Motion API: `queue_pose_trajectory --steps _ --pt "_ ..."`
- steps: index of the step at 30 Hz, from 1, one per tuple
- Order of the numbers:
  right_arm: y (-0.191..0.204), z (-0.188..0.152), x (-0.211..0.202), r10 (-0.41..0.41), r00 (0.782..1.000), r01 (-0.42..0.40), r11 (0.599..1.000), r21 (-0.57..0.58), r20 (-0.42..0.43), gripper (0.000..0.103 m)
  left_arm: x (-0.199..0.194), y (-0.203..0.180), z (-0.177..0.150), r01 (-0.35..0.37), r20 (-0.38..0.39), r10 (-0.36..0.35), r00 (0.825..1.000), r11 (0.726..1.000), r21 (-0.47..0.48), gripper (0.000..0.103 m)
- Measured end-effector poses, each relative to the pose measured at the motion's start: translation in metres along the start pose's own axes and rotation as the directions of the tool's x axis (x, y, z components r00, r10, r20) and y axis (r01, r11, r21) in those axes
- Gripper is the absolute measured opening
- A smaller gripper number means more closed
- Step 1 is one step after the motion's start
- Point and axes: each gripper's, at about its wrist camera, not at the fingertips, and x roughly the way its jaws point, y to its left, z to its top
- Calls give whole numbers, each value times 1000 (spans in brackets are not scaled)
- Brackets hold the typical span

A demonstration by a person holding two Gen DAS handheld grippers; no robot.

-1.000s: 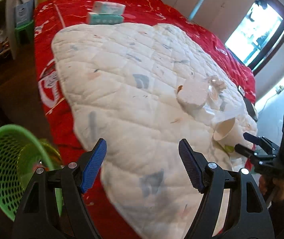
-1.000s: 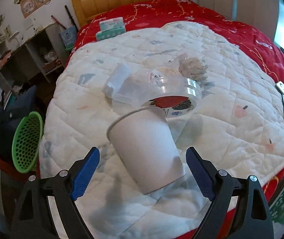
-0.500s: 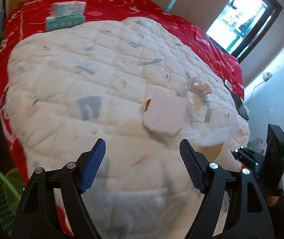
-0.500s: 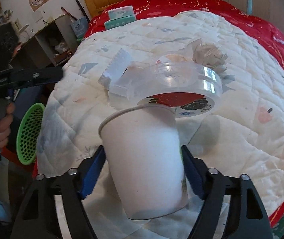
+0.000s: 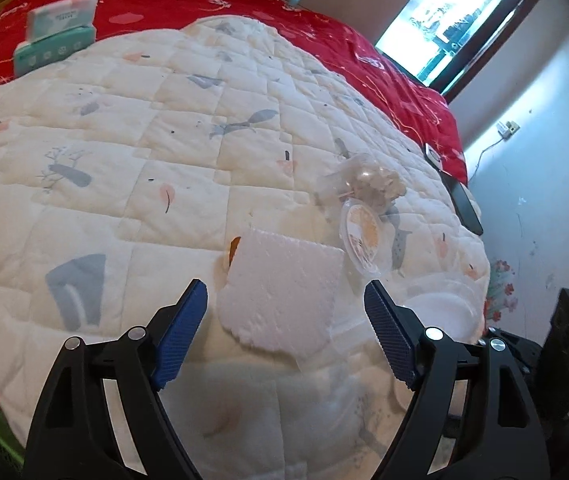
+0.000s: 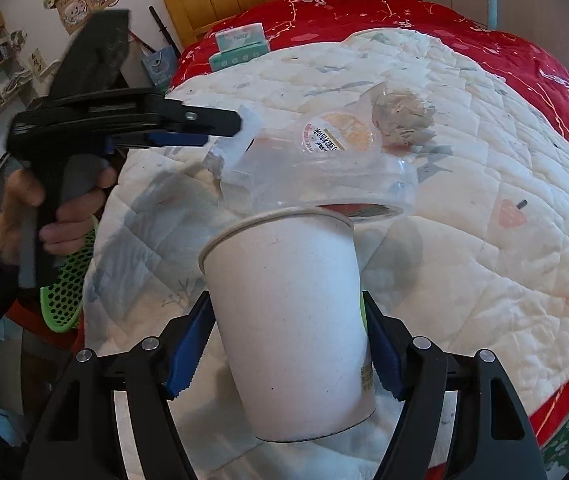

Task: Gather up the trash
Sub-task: 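Grasp the white foam piece with the left tool, then carry the foam piece with the left tool while the right tool carries the cup toward the basket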

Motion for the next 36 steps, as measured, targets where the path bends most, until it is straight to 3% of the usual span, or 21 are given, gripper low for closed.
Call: queue_pose_trajectory --steps 9,11,13,25,36 --pt "0 -10 -9 -5 1000 5 1000 15 9 69 15 10 2 83 -11 -84 996 996 -31 78" --pt "2 -12 -12 -8 1000 8 1000 13 12 69 15 9 2 91 1 -91 996 996 -25 67" --pt "4 -14 -16 -12 1000 12 1000 12 19 69 13 6 0 97 3 -97 995 995 -14 67" --pt "26 -24 -44 -8 997 5 999 37 78 68 -52 1 -29 45 118 -42 992 999 -17 66" --pt "78 -30 -55 31 994 -30 1000 -9 104 68 -139 27 -83 -96 218 110 970 993 -74 66"
